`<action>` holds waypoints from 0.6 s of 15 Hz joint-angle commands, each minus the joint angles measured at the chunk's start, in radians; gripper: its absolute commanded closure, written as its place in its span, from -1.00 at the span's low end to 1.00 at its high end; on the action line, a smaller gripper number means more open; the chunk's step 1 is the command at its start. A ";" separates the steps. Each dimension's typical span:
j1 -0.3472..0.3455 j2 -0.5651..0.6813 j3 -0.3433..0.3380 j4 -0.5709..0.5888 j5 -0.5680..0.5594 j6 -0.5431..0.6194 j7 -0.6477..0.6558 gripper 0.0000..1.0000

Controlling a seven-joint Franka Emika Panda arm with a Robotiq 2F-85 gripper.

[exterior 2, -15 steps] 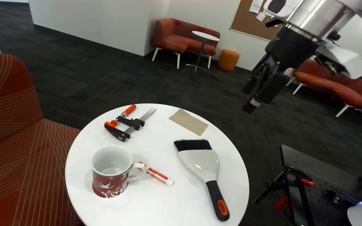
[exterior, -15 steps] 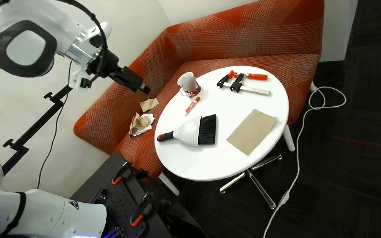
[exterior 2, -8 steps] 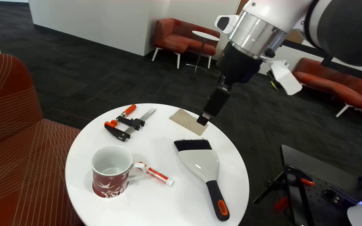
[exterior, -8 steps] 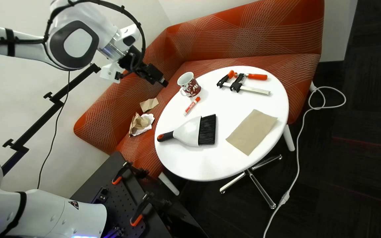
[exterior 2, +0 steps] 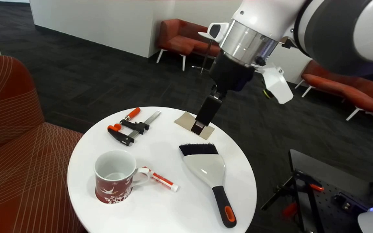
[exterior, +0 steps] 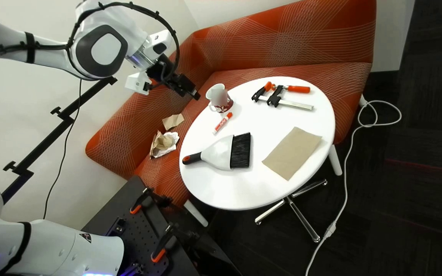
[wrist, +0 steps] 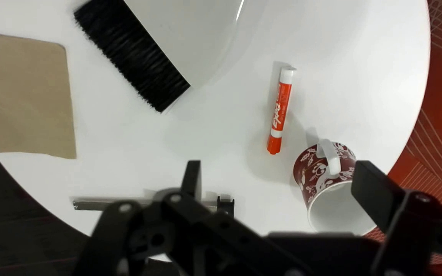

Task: Put the marker in the mug

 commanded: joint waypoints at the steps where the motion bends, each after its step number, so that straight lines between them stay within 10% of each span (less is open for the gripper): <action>1: 0.005 -0.001 -0.005 0.001 0.002 -0.002 -0.003 -1.00; 9: 0.006 0.204 -0.003 0.100 0.016 0.082 -0.026 -1.00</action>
